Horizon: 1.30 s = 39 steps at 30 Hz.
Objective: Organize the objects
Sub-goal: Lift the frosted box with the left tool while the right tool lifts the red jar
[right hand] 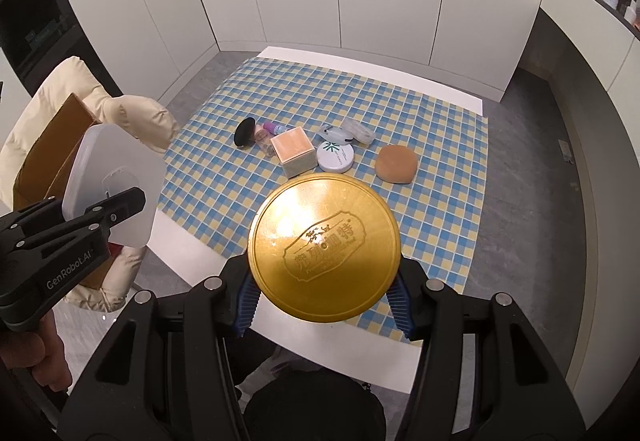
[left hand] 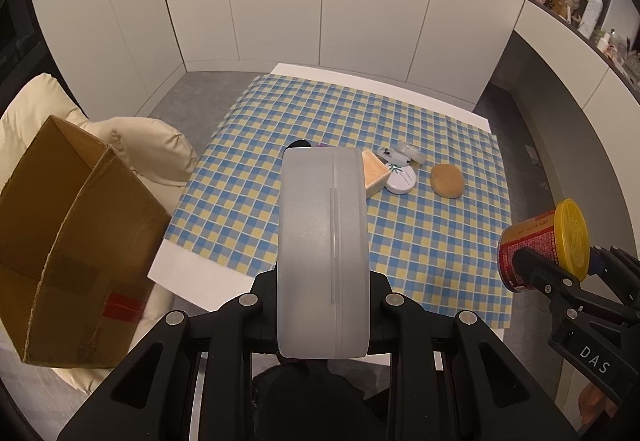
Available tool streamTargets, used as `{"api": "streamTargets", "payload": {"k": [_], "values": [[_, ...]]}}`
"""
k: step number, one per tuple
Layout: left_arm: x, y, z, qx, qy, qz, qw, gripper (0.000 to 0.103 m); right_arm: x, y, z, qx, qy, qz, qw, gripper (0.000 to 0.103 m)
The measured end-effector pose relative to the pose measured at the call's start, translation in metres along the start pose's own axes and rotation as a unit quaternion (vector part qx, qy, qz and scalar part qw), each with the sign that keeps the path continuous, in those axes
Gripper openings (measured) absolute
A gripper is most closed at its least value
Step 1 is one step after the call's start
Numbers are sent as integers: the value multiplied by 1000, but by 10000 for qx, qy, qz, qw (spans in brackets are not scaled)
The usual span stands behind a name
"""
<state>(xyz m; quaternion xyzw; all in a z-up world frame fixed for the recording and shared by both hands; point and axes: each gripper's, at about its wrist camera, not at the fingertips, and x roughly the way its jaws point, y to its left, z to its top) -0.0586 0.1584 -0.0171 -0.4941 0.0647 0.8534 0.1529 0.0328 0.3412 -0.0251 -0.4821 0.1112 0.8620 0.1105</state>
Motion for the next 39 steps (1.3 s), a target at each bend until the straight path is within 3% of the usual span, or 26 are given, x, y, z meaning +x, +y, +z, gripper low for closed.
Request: {"api": "streamTargets", "payload": {"k": [39], "values": [[-11, 5, -6, -30, -274, -316, 9991, 25, -20, -2, 0, -61, -419, 156, 9990, 56]]}}
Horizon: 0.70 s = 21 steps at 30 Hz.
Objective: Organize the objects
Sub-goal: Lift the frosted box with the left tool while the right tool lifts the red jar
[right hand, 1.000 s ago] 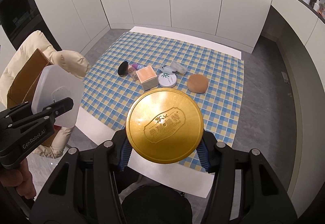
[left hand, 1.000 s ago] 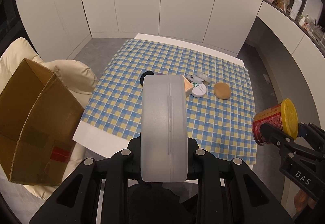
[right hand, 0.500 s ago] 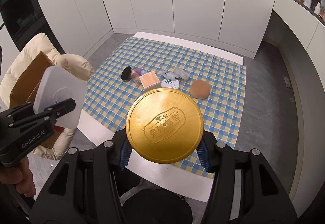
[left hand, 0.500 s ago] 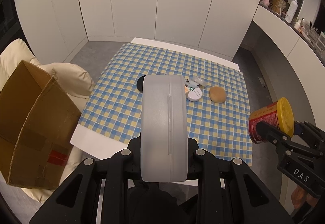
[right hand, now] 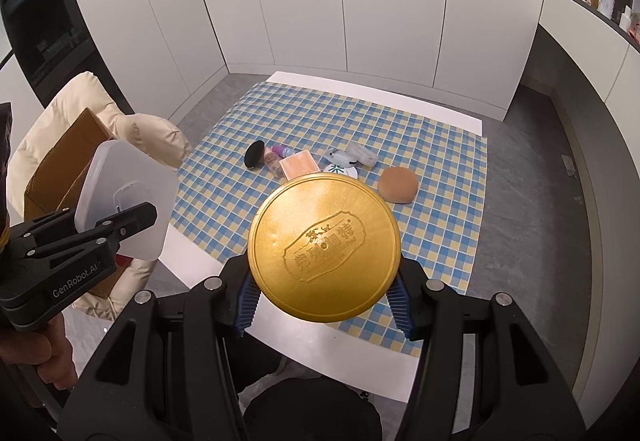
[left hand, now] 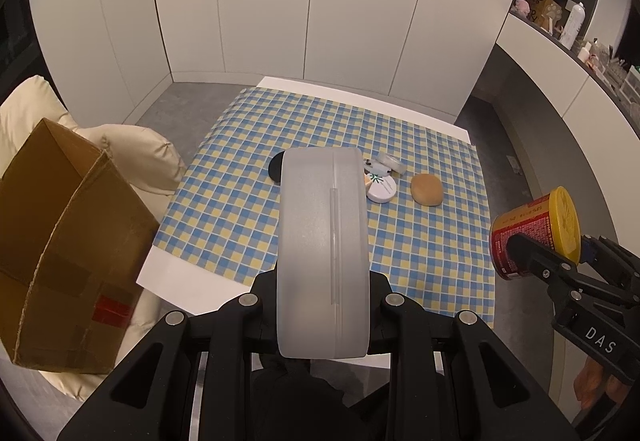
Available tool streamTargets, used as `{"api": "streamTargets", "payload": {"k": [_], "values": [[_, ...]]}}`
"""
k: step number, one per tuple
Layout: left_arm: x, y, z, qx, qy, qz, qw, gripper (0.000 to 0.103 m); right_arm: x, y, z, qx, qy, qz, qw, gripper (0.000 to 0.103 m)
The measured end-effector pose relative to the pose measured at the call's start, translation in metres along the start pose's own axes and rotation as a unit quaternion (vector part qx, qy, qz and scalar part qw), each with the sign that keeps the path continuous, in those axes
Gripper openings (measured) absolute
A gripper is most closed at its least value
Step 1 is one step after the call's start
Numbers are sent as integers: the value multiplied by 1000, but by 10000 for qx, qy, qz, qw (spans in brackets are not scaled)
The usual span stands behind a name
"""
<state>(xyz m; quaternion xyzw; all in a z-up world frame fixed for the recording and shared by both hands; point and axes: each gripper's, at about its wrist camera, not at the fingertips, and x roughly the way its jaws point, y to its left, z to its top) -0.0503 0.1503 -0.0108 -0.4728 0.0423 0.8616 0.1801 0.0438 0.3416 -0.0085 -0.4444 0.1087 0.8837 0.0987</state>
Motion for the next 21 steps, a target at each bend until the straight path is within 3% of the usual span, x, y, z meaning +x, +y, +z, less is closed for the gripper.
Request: {"api": "streamTargets", "payload": {"k": [21], "values": [[-5, 21, 0, -172, -54, 100, 9998, 25, 5, 16, 9, -126, -89, 103, 9998, 56]]}}
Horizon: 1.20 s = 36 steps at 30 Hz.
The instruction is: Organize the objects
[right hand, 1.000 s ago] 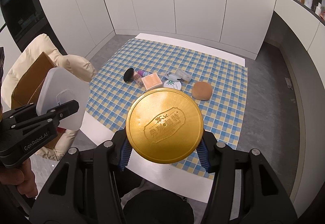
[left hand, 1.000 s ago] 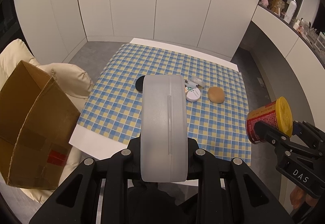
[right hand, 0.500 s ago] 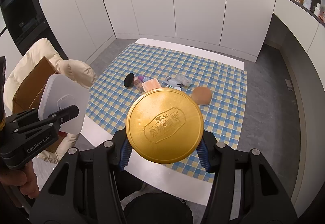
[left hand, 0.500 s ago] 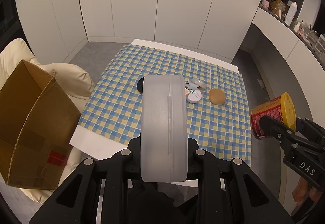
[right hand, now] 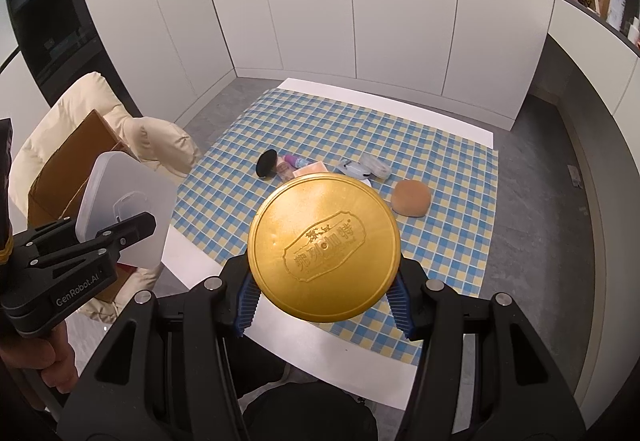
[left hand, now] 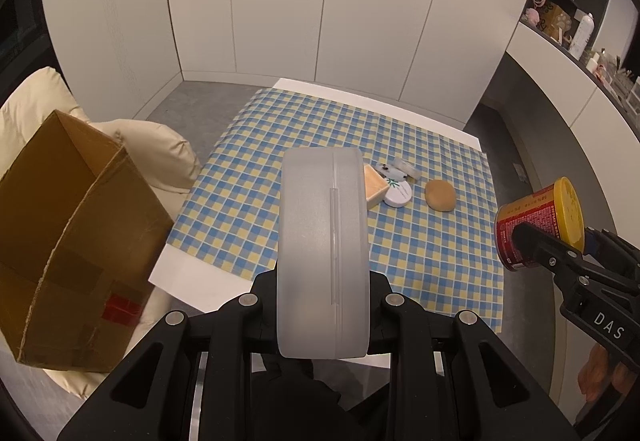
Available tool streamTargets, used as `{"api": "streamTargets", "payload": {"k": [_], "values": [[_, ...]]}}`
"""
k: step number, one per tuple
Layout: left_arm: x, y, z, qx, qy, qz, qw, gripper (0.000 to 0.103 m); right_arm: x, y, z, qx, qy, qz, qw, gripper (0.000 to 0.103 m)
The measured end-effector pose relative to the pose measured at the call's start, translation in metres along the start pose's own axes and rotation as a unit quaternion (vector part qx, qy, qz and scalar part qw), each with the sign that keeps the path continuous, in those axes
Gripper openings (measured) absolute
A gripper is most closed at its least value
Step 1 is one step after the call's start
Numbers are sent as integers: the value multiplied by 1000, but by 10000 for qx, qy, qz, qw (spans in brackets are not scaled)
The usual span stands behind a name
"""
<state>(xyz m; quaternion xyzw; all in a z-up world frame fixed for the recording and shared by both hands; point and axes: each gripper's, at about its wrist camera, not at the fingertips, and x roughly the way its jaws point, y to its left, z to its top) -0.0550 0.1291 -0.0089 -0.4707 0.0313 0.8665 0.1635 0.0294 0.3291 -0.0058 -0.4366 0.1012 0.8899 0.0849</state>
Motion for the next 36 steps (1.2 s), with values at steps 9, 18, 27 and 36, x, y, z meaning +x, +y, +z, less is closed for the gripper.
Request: {"api": "streamTargets", "payload": {"k": [9, 18, 27, 36], "values": [[-4, 24, 0, -172, -68, 121, 9998, 25, 7, 20, 4, -164, -2, 102, 9998, 56], [-8, 43, -1, -316, -108, 228, 9992, 25, 14, 41, 9, -314, -3, 219, 9993, 56], [-12, 60, -3, -470, -164, 315, 9983, 25, 19, 61, 11, -468, -2, 309, 9984, 56], [-13, 72, -6, -583, -203, 407, 9973, 25, 23, 76, 14, -583, -17, 385, 9976, 56]]}}
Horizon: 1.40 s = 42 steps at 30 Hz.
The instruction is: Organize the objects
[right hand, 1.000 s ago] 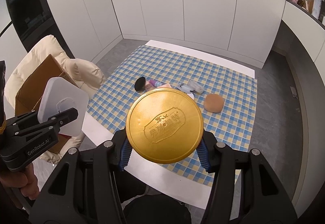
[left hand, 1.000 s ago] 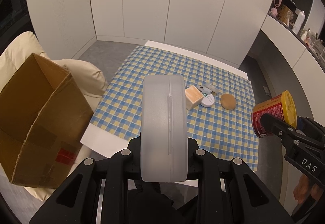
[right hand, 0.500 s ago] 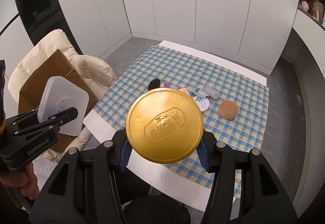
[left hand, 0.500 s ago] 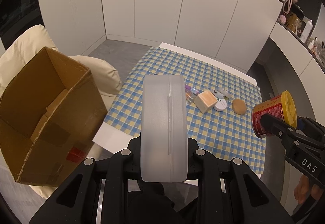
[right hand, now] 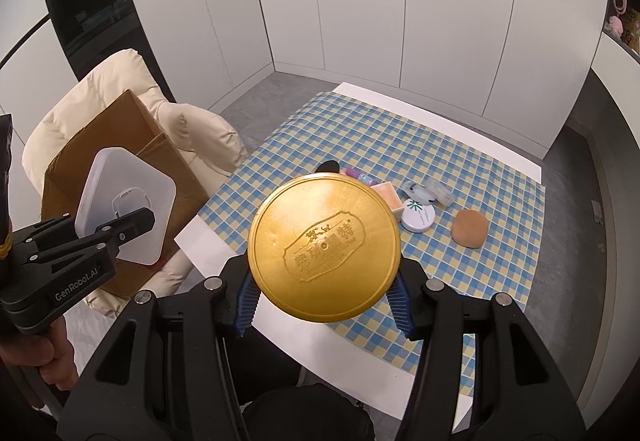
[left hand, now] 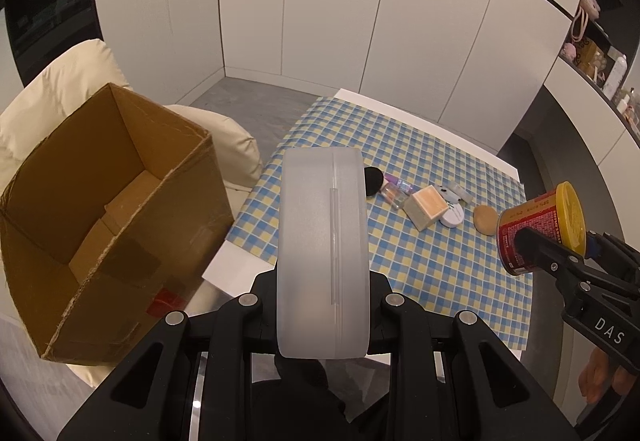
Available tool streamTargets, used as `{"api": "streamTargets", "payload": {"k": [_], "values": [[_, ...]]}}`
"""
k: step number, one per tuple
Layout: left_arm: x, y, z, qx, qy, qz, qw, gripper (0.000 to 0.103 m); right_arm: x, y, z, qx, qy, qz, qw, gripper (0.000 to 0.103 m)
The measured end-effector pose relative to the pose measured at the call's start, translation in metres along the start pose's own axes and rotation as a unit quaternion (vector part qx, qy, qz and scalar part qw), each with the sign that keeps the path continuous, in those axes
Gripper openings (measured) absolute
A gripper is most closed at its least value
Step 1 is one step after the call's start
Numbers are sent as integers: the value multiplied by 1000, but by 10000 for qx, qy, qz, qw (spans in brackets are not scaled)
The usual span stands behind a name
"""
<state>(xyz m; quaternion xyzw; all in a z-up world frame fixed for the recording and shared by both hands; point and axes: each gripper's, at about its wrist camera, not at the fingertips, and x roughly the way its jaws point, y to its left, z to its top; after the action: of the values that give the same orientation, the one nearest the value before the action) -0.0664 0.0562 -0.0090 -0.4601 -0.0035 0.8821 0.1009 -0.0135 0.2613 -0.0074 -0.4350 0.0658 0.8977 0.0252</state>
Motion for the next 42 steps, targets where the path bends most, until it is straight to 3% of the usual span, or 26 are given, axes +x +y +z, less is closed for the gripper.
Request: {"api": "streamTargets", "payload": {"k": [42], "values": [[-8, 65, -4, -510, -134, 380, 9979, 25, 15, 63, 17, -519, -26, 285, 9982, 56]]}}
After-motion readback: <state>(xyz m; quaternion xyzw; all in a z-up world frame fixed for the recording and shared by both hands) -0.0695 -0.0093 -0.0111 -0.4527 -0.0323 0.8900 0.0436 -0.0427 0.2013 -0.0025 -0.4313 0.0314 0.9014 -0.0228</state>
